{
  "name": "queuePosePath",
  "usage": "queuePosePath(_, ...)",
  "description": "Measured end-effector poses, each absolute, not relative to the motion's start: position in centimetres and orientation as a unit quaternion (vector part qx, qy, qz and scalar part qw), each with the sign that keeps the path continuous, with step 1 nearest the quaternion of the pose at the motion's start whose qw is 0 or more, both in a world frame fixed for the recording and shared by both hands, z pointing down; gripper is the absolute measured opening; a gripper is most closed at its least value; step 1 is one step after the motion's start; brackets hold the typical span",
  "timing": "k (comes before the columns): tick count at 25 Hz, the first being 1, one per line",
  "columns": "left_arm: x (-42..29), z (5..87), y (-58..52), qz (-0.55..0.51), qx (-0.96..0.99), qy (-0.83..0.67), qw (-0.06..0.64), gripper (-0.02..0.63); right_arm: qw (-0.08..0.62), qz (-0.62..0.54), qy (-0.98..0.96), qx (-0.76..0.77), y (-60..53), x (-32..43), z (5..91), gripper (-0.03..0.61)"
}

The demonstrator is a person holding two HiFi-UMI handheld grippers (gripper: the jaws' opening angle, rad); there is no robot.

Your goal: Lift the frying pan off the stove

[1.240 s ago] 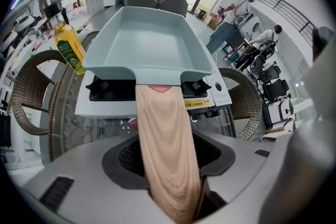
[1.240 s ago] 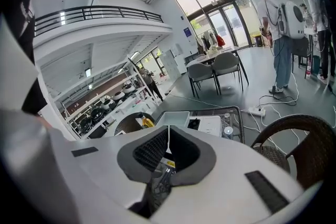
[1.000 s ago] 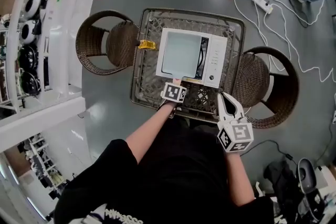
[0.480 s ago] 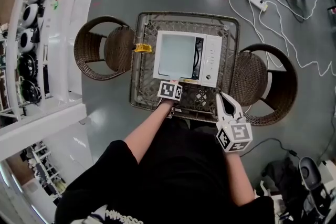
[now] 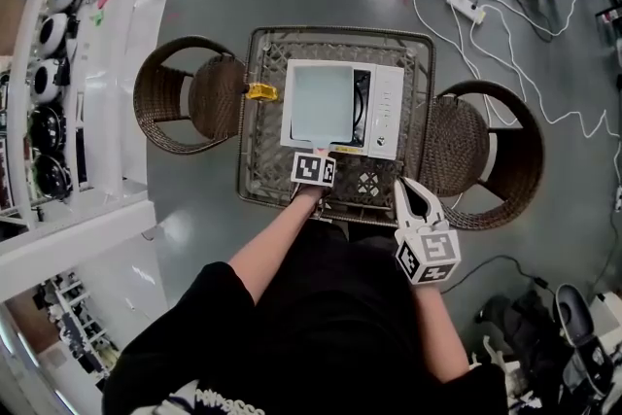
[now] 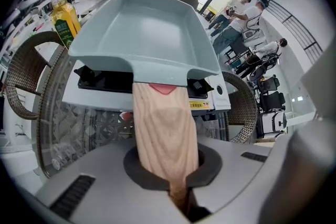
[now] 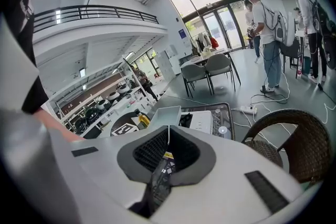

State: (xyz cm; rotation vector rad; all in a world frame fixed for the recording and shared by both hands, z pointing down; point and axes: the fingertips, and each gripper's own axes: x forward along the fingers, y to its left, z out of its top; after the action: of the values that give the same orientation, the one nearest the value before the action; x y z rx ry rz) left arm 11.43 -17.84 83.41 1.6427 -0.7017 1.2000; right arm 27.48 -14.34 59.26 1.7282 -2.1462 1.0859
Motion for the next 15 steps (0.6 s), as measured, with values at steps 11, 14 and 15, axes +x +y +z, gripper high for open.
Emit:
queuePosePath(11,11.3,79.7,-16.9,0.478,0.706,-0.275,0.444,0.021,0.083,0.341,-0.714,0.606,-13.2,27.1,58.1,0.029)
queuePosePath(14,11.1,77.9,-16.3,0.466,0.720,-0.275,0.434,0.021,0.086,0.332,-0.713,0.611,-12.3,26.3,57.5,0.029)
queuePosePath(15,10.9,77.3,-16.0,0.462,0.725,-0.275,0.431,0.021,0.086,0.330,-0.713,0.612,-11.9,26.0,57.2,0.031)
